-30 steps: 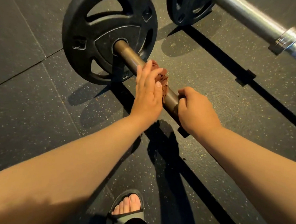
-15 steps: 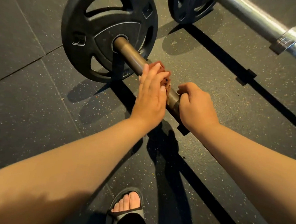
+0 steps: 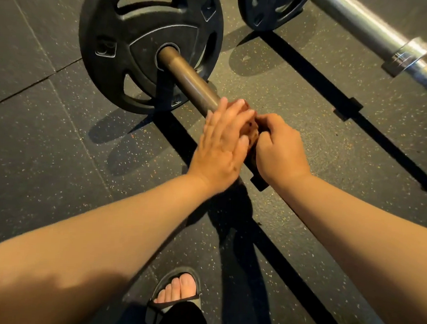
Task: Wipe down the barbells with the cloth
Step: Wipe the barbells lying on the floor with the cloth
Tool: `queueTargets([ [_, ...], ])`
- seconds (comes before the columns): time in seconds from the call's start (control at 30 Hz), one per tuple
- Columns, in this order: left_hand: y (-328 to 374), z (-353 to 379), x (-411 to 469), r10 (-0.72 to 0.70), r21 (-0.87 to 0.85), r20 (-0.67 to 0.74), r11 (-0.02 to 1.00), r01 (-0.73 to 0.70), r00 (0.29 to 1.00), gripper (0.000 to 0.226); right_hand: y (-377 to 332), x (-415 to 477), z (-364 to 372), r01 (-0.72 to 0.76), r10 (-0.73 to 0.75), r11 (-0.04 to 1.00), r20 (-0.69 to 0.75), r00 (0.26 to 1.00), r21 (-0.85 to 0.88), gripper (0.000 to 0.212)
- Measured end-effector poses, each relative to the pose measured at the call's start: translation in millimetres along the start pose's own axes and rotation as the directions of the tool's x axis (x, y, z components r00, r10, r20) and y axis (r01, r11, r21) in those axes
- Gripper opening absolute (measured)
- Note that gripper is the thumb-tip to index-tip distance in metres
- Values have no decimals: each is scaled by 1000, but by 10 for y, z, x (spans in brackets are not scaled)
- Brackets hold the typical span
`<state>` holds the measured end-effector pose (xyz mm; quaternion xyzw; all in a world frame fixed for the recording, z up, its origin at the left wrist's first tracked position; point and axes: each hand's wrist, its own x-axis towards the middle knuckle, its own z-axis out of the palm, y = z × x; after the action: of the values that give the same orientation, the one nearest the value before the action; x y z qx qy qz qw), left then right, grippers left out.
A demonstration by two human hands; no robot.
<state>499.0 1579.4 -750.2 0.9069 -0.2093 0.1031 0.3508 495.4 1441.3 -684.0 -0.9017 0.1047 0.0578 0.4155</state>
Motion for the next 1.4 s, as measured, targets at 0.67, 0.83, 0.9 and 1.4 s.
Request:
queueTargets([
  [0.67,65,-58,117,-249,-247,-64,942,227,966,37,27,55,68,203,-174,952,140,975,-230,39],
  [0.83,-403,-257,250,-115,-147,-28,983,109,993,37,-9,105,118,262,-149,848,268,952,-461,46],
  [0.9,-590,-389,449,-152,-143,-49,979,143,987,36,-1,124,108,253,-155,858,244,957,-448,44],
  [1.4,-782,-578,702,-215,-165,-113,967,195,970,35,-53,148,113,299,-128,787,331,935,-540,59],
])
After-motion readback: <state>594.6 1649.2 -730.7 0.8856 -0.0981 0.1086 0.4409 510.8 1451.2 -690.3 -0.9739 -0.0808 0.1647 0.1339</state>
